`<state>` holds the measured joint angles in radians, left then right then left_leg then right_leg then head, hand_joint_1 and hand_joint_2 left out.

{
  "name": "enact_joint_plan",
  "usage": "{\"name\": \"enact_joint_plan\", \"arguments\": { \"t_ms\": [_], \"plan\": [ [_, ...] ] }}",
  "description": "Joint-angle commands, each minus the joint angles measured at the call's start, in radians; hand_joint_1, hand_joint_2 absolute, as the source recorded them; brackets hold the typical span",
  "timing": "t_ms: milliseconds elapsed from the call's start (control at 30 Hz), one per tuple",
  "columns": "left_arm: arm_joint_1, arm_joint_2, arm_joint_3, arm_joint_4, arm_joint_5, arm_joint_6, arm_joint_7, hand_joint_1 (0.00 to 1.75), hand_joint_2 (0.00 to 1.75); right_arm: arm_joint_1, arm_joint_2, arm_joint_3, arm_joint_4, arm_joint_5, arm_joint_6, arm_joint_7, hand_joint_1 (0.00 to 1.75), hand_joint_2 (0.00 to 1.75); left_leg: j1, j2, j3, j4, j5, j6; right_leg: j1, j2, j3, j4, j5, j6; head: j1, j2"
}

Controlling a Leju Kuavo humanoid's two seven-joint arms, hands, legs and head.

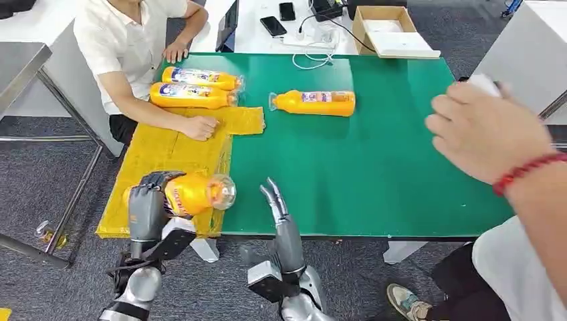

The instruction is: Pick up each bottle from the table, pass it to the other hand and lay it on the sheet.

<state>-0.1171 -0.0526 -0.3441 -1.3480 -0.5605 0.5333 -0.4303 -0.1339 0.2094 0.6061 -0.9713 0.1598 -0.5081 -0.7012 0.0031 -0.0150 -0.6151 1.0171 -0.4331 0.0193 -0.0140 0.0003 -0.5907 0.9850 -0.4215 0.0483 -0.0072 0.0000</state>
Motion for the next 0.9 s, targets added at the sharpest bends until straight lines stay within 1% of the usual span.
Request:
{"name": "enact_joint_plan", "arguments": {
  "t_ms": [33,100,133,167,200,233,300,333,400,433,467,567,600,633,667,767,800,867,900],
  "plan": [
    [-0.158,0.034,0.034,0.354,-0.062,0.005,-0.013,1.75,1.75,0.074,-0.024,-0.014,-0.105,-0.007,0.015,0.003,0.0,0.0,0.001,-0.001,0.005,-0.001,0.0,-0.001,0.001,-0.002,0.005,-0.001,-0.001,-0.002,0.0,0.0],
    [-0.158,0.034,0.034,0.354,-0.062,0.005,-0.013,1.75,1.75,0.074,-0.024,-0.014,-0.105,-0.007,0.015,0.003,0.0,0.0,0.0,0.001,0.003,-0.001,0.0,-0.001,0.0,-0.001,0.003,0.0,0.0,-0.002,0.0,0.0],
    [-0.158,0.034,0.034,0.354,-0.062,0.005,-0.013,1.75,1.75,0.074,-0.024,-0.014,-0.105,-0.007,0.015,0.003,0.0,0.0,0.001,0.002,0.006,-0.001,-0.001,-0.002,0.001,-0.001,0.006,-0.001,0.0,-0.005,0.0,0.0],
    [-0.184,0.029,0.037,0.405,-0.069,-0.016,-0.003,1.75,1.75,0.07,-0.027,-0.006,-0.109,-0.008,0.018,0.003,0.0,0.0,0.001,0.003,0.004,-0.001,0.0,-0.002,0.001,0.0,0.003,0.0,0.001,-0.004,0.0,0.0],
    [-0.228,0.026,0.033,0.495,-0.114,-0.003,0.013,1.75,1.75,0.074,-0.033,0.004,-0.118,-0.013,0.028,0.003,0.0,0.0,0.0,0.003,0.003,-0.001,0.0,-0.001,0.001,-0.001,0.003,0.0,0.001,-0.004,0.0,0.0],
    [-0.263,0.023,0.031,0.57,-0.139,0.008,0.016,1.75,1.75,0.077,-0.035,0.008,-0.125,-0.014,0.028,0.003,0.0,0.0,0.001,0.002,0.006,-0.001,-0.001,-0.002,0.001,-0.002,0.006,0.0,0.0,-0.005,0.0,0.0],
    [-0.366,-0.002,0.051,0.794,-0.156,0.041,-0.019,1.75,1.75,0.077,-0.043,0.027,-0.144,-0.023,0.018,0.003,0.0,0.0,0.0,0.0,0.003,-0.001,0.001,-0.001,0.0,-0.003,0.003,0.0,0.001,-0.004,0.0,0.0],
    [-0.393,-0.006,0.048,0.857,-0.175,0.062,-0.023,1.75,1.75,0.075,-0.042,0.029,-0.135,-0.032,0.019,0.003,0.0,0.0,0.001,-0.001,0.006,-0.002,0.001,-0.002,0.001,-0.004,0.006,-0.001,0.0,-0.005,0.0,0.0],
    [-0.419,-0.012,0.064,0.93,-0.169,0.053,-0.007,1.75,1.75,0.071,-0.038,0.027,-0.115,-0.044,0.022,0.003,0.0,0.0,0.0,0.0,0.003,-0.001,0.001,-0.001,0.001,-0.002,0.003,0.0,0.001,-0.004,0.0,0.0],
    [-0.432,-0.013,0.059,0.96,-0.181,0.054,0.002,1.75,1.75,0.07,-0.037,0.027,-0.109,-0.046,0.022,0.003,0.0,0.0,0.001,0.001,0.006,-0.001,0.001,-0.002,0.001,-0.002,0.006,-0.001,0.001,-0.004,0.0,0.0],
    [-0.443,-0.017,0.067,0.986,-0.179,0.054,0.017,1.75,1.75,0.068,-0.039,0.031,-0.102,-0.047,0.019,0.003,0.0,0.0,0.001,0.002,0.004,-0.001,0.001,-0.001,0.001,-0.001,0.004,-0.001,0.001,-0.004,0.0,0.0],
    [-0.487,-0.025,0.061,1.061,-0.204,-0.009,0.132,1.75,1.75,0.058,-0.038,0.03,-0.075,-0.056,0.019,0.003,0.0,0.0,0.001,0.003,0.007,-0.001,0.0,-0.002,0.001,-0.001,0.007,-0.001,0.0,-0.005,0.0,0.0],
    [-0.504,-0.025,0.046,1.081,-0.229,-0.037,0.194,1.75,1.75,0.054,-0.036,0.027,-0.067,-0.061,0.019,0.003,0.0,0.0,0.0,0.003,0.006,-0.001,0.0,-0.001,0.001,-0.001,0.006,0.0,0.001,-0.004,0.0,0.0],
    [-0.513,-0.025,0.037,1.093,-0.244,-0.056,0.235,1.75,1.75,0.051,-0.035,0.024,-0.061,-0.065,0.02,0.003,0.0,0.0,0.001,0.004,0.009,-0.001,0.0,-0.002,0.001,0.0,0.008,0.0,0.001,-0.005,0.0,0.0],
    [-0.525,-0.02,-0.001,1.103,-0.294,-0.067,0.29,1.75,1.75,0.047,-0.032,0.024,-0.051,-0.065,0.021,0.003,0.0,0.0,0.001,0.003,0.009,-0.001,0.001,-0.002,0.001,-0.001,0.009,0.0,0.001,-0.004,0.0,0.0],
    [-0.535,-0.02,-0.007,1.11,-0.307,-0.085,0.332,1.75,1.75,0.045,-0.029,0.024,-0.044,-0.065,0.02,0.003,0.0,0.0,0.0,0.003,0.015,-0.002,0.0,-0.002,0.0,0.001,0.014,0.0,0.001,-0.004,0.0,0.0],
    [-0.538,-0.021,-0.004,1.115,-0.308,-0.099,0.36,1.75,1.75,0.043,-0.026,0.021,-0.035,-0.071,0.023,0.003,0.0,0.0,0.0,0.005,0.017,-0.003,0.0,-0.003,0.001,0.003,0.015,-0.001,0.002,-0.006,0.0,0.0],
    [-0.543,-0.025,0.007,1.117,-0.303,-0.162,0.404,1.75,1.75,0.044,-0.022,0.018,-0.028,-0.077,0.016,0.003,0.0,0.0,0.0,0.006,0.017,-0.002,-0.001,-0.004,0.001,0.005,0.014,0.0,0.002,-0.005,0.0,0.0],
    [-0.543,-0.03,0.034,1.114,-0.274,-0.213,0.406,1.38,1.75,0.045,-0.023,0.017,-0.022,-0.079,0.014,0.003,0.0,0.0,0.001,0.009,0.017,-0.003,-0.001,-0.005,0.001,0.007,0.014,-0.001,0.003,-0.006,0.0,0.0]
  ]
}}
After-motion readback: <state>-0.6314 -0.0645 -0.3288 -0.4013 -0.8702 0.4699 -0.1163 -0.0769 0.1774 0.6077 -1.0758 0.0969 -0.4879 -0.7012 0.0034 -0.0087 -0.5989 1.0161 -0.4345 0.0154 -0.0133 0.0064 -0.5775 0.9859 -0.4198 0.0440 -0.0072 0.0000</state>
